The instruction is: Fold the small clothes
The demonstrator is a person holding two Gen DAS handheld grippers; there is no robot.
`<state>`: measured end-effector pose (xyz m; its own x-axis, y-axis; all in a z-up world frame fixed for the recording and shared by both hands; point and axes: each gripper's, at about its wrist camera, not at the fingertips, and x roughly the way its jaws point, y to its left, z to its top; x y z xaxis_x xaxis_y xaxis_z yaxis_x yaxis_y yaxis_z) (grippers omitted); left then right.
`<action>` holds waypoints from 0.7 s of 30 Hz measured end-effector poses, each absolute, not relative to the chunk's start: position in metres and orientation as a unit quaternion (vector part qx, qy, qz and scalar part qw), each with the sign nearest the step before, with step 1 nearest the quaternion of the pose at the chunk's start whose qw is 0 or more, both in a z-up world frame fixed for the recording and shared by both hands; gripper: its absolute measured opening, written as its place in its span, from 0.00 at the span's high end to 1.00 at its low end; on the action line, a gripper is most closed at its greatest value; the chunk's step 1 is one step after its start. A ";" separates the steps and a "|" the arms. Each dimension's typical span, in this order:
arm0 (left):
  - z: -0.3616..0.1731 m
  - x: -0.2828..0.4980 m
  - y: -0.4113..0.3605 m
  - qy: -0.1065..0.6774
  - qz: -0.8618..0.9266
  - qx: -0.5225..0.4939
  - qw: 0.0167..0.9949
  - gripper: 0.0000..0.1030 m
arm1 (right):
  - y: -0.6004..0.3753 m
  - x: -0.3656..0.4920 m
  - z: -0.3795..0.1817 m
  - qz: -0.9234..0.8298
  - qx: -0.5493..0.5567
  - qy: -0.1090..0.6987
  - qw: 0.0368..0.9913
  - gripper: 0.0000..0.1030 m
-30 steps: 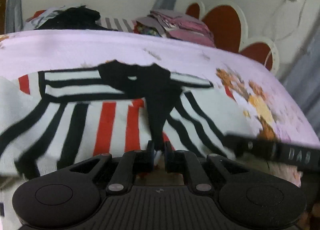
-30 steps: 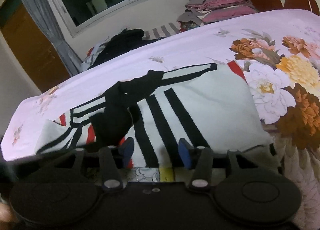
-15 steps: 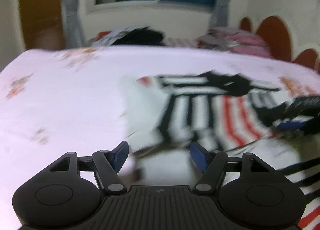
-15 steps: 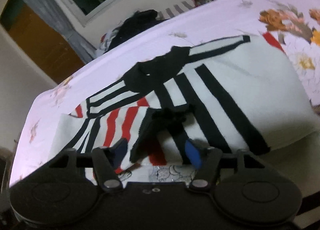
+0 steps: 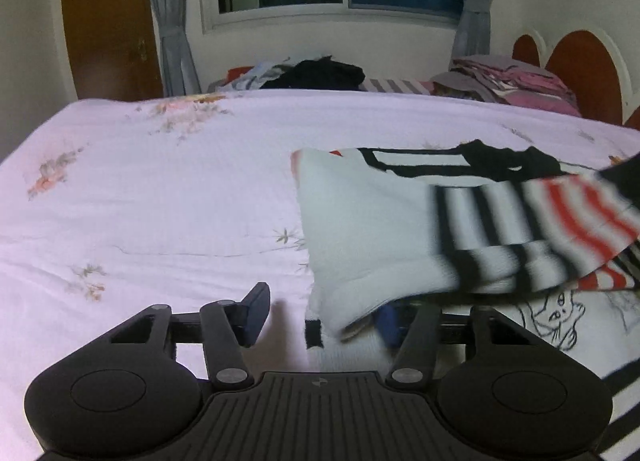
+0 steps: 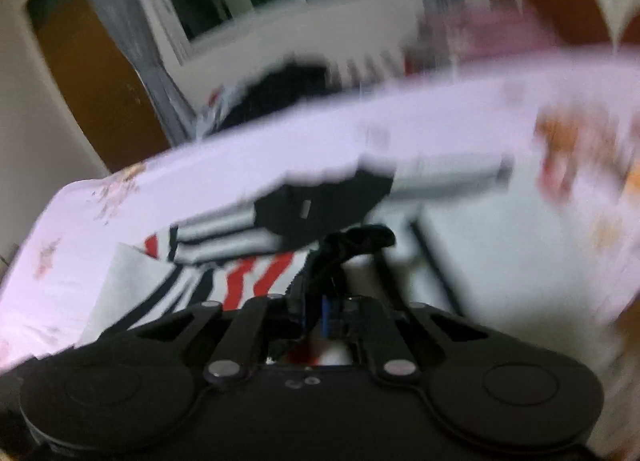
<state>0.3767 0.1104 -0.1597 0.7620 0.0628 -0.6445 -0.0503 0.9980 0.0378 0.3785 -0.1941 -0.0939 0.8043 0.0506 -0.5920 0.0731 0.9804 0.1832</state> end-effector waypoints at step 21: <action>-0.138 0.369 0.138 0.391 -0.013 -0.106 0.914 0.50 | -0.264 0.370 -0.138 -0.058 0.174 0.391 0.902 0.53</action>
<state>0.3686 0.1375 -0.1385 0.6932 -0.1061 -0.7129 -0.0600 0.9772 -0.2037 0.3699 -0.2636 -0.1375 0.6871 0.0304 -0.7259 0.2414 0.9328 0.2676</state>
